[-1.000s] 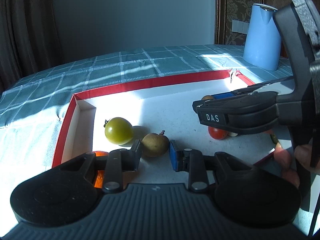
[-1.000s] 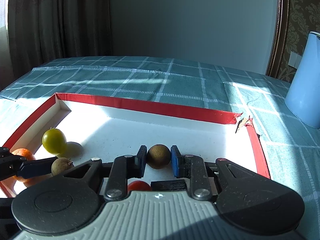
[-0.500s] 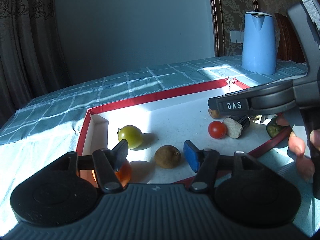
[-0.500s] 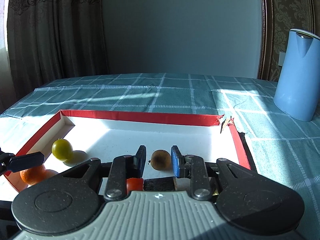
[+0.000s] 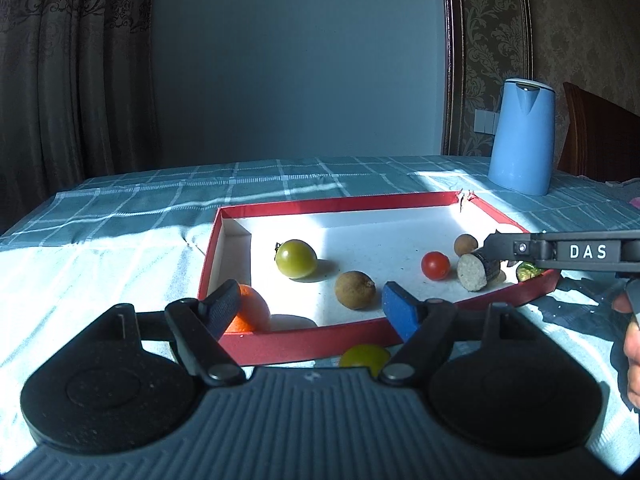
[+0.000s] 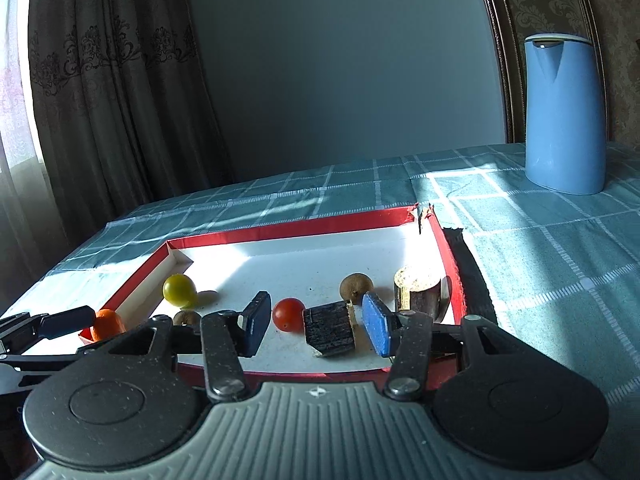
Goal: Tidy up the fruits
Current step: 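Open both tools to release the kiwis inside the box, then move both tools out of the box toward the dark green and red tomatoes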
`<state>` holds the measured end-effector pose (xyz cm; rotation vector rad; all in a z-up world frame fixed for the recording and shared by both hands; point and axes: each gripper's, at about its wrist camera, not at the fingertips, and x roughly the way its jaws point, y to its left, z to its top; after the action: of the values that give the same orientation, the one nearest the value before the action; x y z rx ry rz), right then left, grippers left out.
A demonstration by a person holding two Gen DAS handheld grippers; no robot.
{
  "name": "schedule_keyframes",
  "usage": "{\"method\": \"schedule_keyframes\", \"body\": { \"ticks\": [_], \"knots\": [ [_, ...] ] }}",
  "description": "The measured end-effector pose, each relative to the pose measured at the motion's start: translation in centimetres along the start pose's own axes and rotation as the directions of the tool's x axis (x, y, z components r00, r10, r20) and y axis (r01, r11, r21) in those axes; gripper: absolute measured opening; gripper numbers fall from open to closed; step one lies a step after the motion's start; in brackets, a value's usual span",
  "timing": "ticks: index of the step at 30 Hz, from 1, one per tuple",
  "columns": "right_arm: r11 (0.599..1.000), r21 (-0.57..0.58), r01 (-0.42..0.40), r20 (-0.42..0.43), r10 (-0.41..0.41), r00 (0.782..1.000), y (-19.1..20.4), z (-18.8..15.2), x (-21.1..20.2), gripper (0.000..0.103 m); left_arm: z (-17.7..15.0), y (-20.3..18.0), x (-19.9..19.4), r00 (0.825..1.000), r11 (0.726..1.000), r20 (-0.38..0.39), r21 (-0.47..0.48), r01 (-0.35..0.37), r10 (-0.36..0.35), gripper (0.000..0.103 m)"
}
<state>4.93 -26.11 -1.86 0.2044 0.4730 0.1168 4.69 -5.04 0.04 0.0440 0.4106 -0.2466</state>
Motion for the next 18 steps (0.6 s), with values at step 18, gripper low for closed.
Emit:
{"method": "schedule_keyframes", "body": {
  "ticks": [18],
  "knots": [
    [0.98,-0.175,-0.093,-0.05,0.086,0.995,2.7,-4.5,-4.6,0.051,-0.4,1.6,-0.5,1.0,0.997,-0.029,-0.076,-0.014,0.012,0.085]
  ]
}}
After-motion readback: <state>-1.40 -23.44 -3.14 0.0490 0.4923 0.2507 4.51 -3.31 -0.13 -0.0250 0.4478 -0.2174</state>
